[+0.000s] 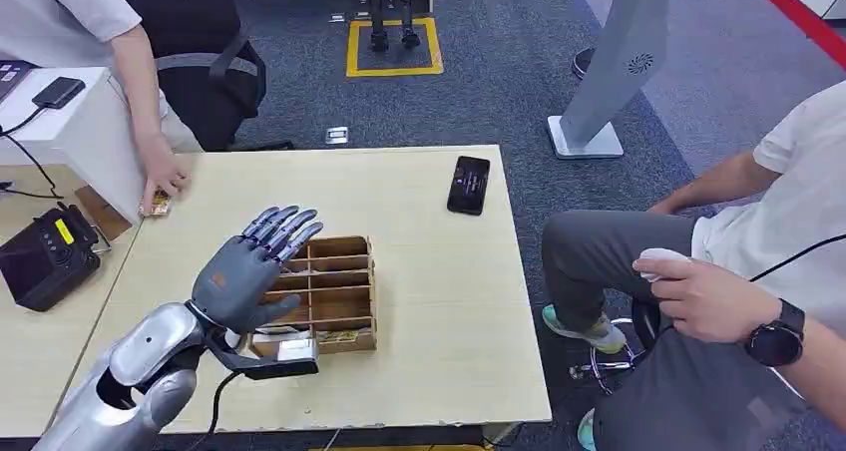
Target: Pass the card to the sensor for recognition and then transmit it.
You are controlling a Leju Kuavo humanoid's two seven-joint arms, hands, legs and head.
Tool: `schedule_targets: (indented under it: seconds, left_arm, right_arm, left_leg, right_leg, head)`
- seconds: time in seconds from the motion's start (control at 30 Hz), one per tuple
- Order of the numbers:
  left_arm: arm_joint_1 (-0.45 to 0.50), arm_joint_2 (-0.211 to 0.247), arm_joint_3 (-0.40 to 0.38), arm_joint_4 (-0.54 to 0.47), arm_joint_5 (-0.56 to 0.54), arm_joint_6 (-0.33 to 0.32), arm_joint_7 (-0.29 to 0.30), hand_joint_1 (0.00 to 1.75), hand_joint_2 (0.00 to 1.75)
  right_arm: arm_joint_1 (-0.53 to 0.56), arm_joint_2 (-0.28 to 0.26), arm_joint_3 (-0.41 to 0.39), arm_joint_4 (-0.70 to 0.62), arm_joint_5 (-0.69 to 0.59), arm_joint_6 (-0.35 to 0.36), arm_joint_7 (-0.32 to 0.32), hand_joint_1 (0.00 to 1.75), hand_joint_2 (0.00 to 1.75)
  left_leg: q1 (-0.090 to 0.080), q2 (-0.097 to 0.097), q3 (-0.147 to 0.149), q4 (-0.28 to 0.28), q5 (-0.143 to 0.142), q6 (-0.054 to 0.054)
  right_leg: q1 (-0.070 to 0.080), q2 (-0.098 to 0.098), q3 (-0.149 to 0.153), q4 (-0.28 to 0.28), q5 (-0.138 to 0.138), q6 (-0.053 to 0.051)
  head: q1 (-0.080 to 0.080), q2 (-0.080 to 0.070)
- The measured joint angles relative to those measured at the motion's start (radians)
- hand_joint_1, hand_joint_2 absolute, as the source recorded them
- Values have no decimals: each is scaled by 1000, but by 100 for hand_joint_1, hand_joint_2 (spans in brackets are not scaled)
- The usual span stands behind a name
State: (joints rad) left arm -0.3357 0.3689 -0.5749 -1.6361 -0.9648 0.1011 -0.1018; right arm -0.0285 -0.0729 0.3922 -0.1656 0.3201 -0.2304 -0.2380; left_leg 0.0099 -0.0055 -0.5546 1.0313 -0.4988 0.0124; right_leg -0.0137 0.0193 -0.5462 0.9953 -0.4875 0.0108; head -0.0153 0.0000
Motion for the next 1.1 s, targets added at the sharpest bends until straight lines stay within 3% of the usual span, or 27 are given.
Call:
schedule_targets:
  seconds: [0.27,0.5,1.1]
  left_arm:
    - [-7,-24,28,111,-76,34,66,0,175]
    - [-6,-40,75,189,-50,39,89,0,175]
    - [-2,-65,176,278,-47,45,102,0,175]
  right_arm:
    - [0,0,0,0,5,-1,6,0,175]
    - [0,0,0,0,8,-2,6,0,175]
    - [1,0,0,0,11,-3,7,0,175]
  left_leg:
    - [0,0,0,0,0,0]
    - [0,0,0,0,0,0]
    - [0,0,0,0,0,0]
  right_leg:
    - [0,0,0,0,0,0]
    - [0,0,0,0,0,0]
    - [0,0,0,0,0,0]
  head:
    - [0,0]
    - [0,0]
    - [0,0]
